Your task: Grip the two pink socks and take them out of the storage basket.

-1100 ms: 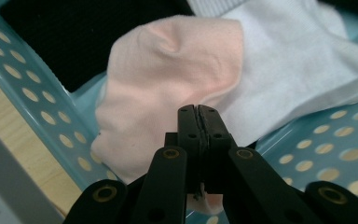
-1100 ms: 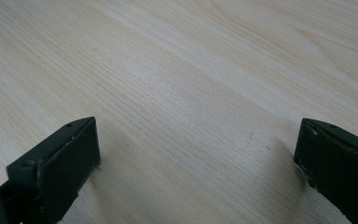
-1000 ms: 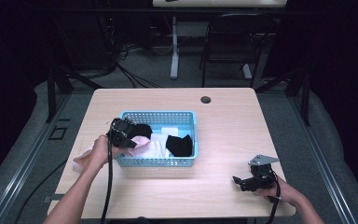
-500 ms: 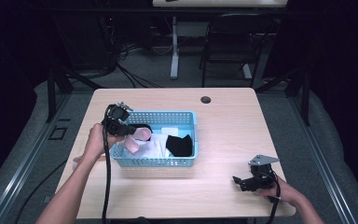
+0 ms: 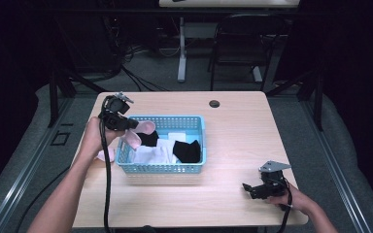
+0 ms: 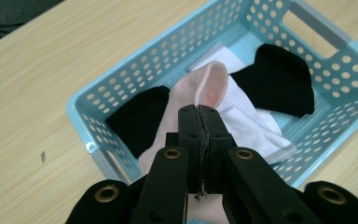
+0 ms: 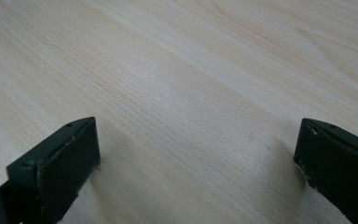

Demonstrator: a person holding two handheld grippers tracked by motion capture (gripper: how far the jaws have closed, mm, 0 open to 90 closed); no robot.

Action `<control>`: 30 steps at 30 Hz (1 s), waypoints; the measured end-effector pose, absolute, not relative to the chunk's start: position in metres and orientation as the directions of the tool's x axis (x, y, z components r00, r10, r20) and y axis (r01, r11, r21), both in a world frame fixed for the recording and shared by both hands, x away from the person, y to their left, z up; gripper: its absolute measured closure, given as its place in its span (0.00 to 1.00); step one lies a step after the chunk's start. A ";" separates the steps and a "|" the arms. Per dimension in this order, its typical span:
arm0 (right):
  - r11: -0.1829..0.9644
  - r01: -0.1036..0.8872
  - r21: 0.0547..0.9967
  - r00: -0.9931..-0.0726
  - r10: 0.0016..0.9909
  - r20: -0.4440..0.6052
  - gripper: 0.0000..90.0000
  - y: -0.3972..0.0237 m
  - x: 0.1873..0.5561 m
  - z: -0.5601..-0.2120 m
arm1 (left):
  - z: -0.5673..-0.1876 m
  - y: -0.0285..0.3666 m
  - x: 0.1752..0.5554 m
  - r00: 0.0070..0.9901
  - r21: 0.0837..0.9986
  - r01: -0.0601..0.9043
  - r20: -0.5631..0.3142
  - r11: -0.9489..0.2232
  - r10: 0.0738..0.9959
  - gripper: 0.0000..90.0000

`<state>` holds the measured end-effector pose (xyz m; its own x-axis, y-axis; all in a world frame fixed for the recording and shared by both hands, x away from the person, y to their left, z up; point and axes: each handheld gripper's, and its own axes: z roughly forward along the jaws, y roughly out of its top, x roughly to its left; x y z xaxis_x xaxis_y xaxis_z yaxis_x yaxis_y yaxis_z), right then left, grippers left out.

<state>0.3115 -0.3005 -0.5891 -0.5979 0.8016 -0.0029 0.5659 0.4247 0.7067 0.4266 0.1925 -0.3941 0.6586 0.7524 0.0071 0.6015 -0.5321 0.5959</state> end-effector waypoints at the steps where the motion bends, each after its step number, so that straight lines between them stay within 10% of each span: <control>1: 0.425 0.566 0.707 -0.598 0.802 -0.003 0.00 -0.300 0.311 -0.589 | -0.394 0.193 0.427 0.659 0.596 0.601 0.007 -0.532 0.752 0.99; 30: 0.424 0.566 0.707 -0.598 0.802 -0.003 0.00 -0.300 0.311 -0.589 | -0.343 0.297 0.400 0.498 0.671 0.632 0.032 -0.388 0.867 0.99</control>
